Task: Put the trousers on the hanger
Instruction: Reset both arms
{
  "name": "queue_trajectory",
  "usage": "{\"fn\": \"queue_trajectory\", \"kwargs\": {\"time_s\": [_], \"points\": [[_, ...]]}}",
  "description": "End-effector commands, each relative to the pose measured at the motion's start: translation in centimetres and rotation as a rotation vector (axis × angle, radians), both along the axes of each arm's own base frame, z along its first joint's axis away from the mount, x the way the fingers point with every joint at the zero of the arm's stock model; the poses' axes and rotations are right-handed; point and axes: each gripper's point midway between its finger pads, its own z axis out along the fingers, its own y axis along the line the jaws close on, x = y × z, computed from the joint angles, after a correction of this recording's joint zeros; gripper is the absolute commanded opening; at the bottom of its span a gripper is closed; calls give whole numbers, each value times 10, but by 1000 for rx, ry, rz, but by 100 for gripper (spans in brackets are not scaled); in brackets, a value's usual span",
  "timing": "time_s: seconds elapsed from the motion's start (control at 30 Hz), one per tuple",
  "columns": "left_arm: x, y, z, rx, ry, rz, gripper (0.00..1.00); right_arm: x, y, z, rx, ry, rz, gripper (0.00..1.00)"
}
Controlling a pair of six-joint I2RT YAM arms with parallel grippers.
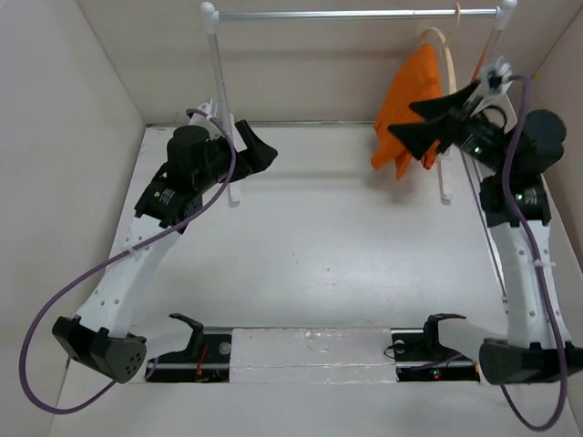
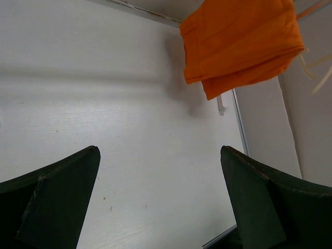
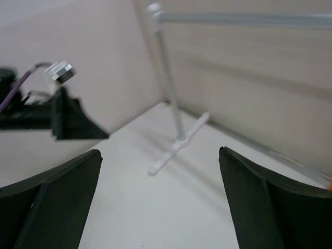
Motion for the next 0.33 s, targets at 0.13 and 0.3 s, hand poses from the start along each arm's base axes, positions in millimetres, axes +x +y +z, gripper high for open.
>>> {"fn": "queue_trajectory", "kwargs": {"time_s": [0.13, 0.3], "points": [[-39, 8, -3, -10, -43, -59, 99, -54, 69, -120, -197, 97, 183, 100], [-41, 4, -4, -36, -60, -77, 99, -66, 74, -165, -229, 190, 174, 100]]}}
